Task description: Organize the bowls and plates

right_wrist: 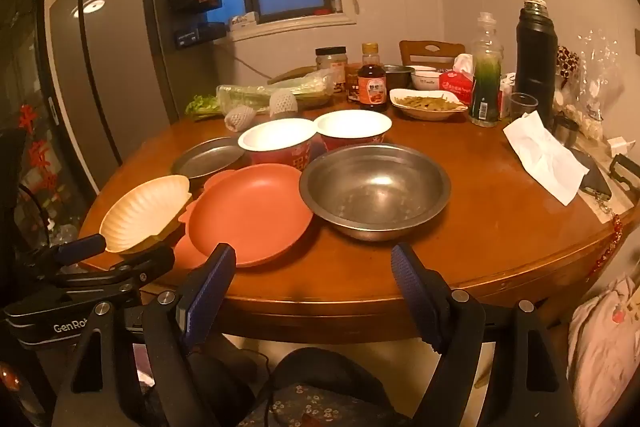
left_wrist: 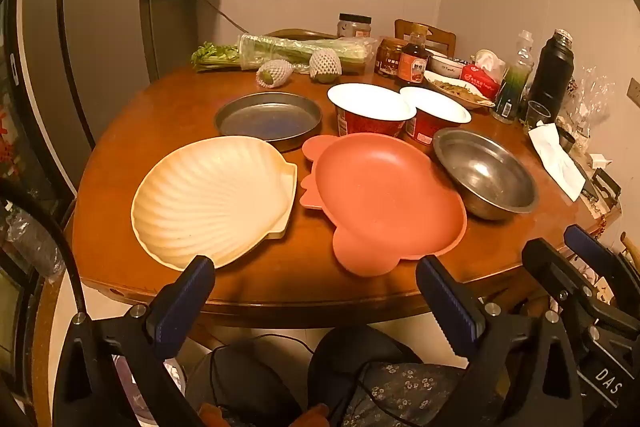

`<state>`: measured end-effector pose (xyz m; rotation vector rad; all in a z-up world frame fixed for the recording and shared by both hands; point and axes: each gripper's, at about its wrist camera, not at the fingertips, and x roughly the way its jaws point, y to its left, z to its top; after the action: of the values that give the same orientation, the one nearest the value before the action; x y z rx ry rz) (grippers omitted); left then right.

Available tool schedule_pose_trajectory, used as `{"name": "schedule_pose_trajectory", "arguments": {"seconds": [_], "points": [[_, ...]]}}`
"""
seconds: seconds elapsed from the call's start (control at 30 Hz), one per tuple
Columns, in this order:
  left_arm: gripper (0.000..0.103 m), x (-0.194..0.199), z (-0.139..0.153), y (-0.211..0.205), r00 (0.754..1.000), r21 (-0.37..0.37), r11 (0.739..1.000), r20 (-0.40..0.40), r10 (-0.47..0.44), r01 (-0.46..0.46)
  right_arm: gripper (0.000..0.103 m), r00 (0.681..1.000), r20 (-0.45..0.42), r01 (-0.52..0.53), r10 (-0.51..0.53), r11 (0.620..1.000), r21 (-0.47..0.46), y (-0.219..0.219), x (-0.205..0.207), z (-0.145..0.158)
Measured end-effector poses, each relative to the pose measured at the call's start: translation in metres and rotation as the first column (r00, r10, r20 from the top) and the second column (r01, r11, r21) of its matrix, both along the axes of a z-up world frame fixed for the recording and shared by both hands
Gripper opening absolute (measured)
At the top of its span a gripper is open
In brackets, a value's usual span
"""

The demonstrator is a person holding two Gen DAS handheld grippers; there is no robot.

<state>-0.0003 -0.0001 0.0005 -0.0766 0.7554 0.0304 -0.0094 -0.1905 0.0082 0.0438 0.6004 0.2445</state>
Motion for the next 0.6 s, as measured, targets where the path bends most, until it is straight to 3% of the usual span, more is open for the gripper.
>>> {"name": "schedule_pose_trajectory", "arguments": {"seconds": [0.6], "points": [[0.101,0.0005,-0.0034,0.0005,1.0,0.0,1.0,-0.009,0.012,-0.012,0.081,1.0,-0.018,-0.002,0.002,1.0,0.001,0.0011,0.0017,-0.0056]]}}
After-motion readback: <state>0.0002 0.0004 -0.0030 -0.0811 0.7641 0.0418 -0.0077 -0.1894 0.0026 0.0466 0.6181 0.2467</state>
